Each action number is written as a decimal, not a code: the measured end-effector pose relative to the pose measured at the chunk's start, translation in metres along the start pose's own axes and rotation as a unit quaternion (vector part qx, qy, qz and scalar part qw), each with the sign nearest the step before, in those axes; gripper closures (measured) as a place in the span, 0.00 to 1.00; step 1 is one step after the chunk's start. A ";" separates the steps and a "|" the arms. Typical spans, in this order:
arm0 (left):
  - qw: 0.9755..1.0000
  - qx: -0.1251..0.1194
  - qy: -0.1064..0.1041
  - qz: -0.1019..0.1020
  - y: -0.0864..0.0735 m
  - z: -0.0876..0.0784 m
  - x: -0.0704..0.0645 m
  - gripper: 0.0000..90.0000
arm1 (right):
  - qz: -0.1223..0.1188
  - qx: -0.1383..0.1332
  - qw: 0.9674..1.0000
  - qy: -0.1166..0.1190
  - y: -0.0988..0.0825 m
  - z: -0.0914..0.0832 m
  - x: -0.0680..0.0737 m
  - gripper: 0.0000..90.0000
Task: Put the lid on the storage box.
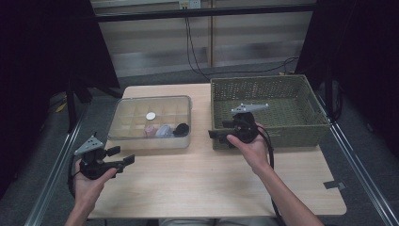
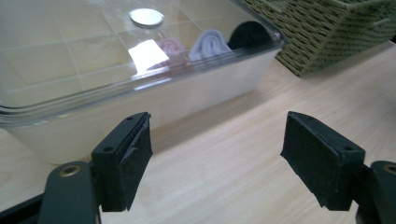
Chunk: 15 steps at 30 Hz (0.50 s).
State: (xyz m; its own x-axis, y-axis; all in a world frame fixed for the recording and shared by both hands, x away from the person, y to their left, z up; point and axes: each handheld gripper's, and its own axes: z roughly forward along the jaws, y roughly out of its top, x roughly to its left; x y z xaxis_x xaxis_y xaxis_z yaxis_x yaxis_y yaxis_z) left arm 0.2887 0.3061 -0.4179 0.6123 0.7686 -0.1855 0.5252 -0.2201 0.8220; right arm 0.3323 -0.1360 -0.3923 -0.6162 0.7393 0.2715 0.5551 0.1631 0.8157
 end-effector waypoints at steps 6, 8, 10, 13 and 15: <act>1.000 0.006 0.005 0.023 -0.005 0.004 -0.020 0.26 | -0.002 0.004 1.000 -0.004 -0.014 -0.015 0.003 0.29; 1.000 0.008 -0.013 0.021 -0.007 0.008 -0.027 0.26 | 0.000 0.002 1.000 -0.009 -0.021 -0.022 0.002 0.29; 0.999 0.013 -0.025 0.022 -0.009 0.012 -0.031 0.25 | -0.002 0.001 1.000 -0.013 -0.026 -0.027 0.001 0.29; 0.999 0.016 -0.042 0.015 -0.013 0.018 -0.036 0.25 | 0.000 -0.001 1.000 -0.014 -0.033 -0.034 0.000 0.29; 0.999 0.018 -0.037 0.018 -0.015 0.021 -0.039 0.24 | 0.000 0.000 1.000 -0.019 -0.038 -0.038 -0.002 0.29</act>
State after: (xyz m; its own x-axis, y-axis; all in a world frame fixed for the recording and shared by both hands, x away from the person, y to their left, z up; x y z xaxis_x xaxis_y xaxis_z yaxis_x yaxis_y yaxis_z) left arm 0.2693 0.2671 -0.4345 0.6724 0.7139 -0.1953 0.5212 -0.2693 0.8098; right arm 0.2908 -0.1684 -0.4043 -0.5949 0.7632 0.2523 0.5552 0.1632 0.8156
